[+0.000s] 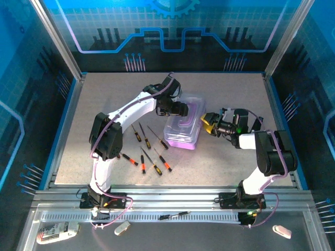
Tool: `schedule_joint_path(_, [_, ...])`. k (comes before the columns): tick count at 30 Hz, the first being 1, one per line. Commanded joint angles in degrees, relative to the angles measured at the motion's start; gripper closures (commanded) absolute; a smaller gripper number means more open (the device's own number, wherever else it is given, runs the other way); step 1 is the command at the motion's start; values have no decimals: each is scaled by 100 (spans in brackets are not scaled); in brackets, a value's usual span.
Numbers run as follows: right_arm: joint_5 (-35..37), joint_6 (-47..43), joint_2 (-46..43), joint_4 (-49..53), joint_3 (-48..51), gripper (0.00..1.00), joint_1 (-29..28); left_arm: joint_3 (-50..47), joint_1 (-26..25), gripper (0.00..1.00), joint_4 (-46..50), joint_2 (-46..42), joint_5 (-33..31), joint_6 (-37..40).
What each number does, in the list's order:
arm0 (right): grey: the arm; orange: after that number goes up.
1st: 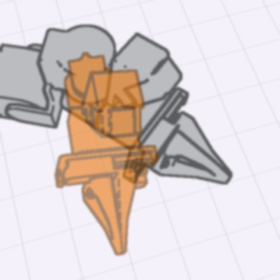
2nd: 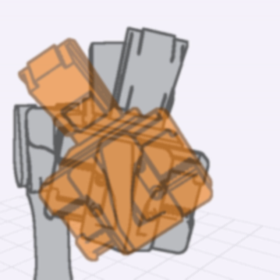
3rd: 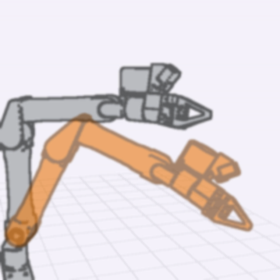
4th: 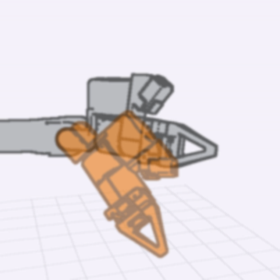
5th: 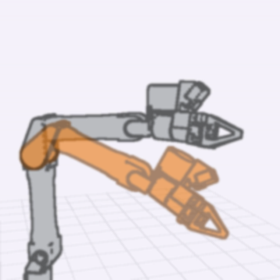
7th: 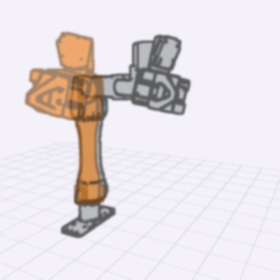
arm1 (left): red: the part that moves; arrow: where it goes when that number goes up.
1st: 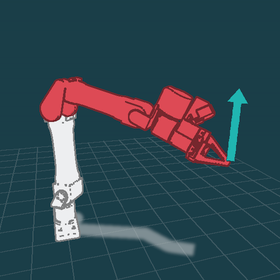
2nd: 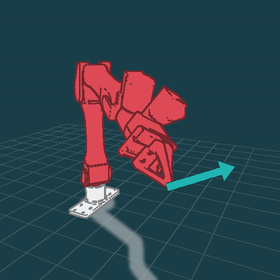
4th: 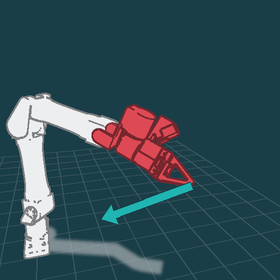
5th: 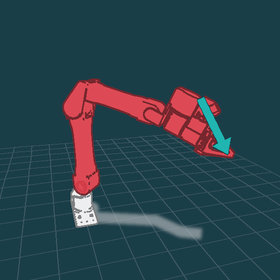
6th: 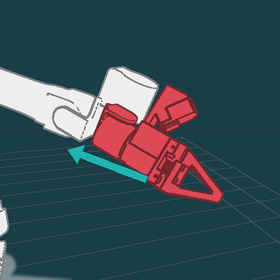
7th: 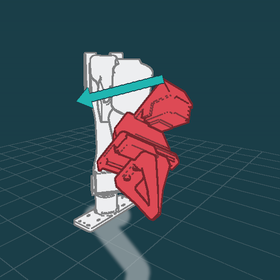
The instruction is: Pack the tool kit
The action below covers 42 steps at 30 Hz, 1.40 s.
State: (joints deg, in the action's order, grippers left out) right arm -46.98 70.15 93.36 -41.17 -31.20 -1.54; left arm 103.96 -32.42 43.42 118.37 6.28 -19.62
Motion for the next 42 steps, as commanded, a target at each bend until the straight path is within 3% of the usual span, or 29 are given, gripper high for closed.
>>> schedule_joint_path(1, [-876,93,-637,-883,-150,40,83,-239,41,30,931,651,-1313,7])
schedule_joint_path(8, [-874,-149,-945,-435,-140,41,219,-289,30,31,943,722,-1419,-5])
schedule_joint_path(13, [-460,-1556,-1211,1676,-402,35,208,-364,42,33,794,725,-1195,44])
schedule_joint_path(17, [-349,-2195,-1029,2399,-592,32,236,-519,74,35,471,657,-672,277])
schedule_joint_path(21, [-620,-1848,-522,1709,-542,32,216,-598,149,36,240,585,-200,460])
schedule_joint_path(29, [-940,-995,321,147,-422,33,104,-606,250,39,227,609,-3,668])
schedule_joint_path(42, [-968,-534,985,-654,-450,33,-154,-777,368,40,-22,635,488,578])
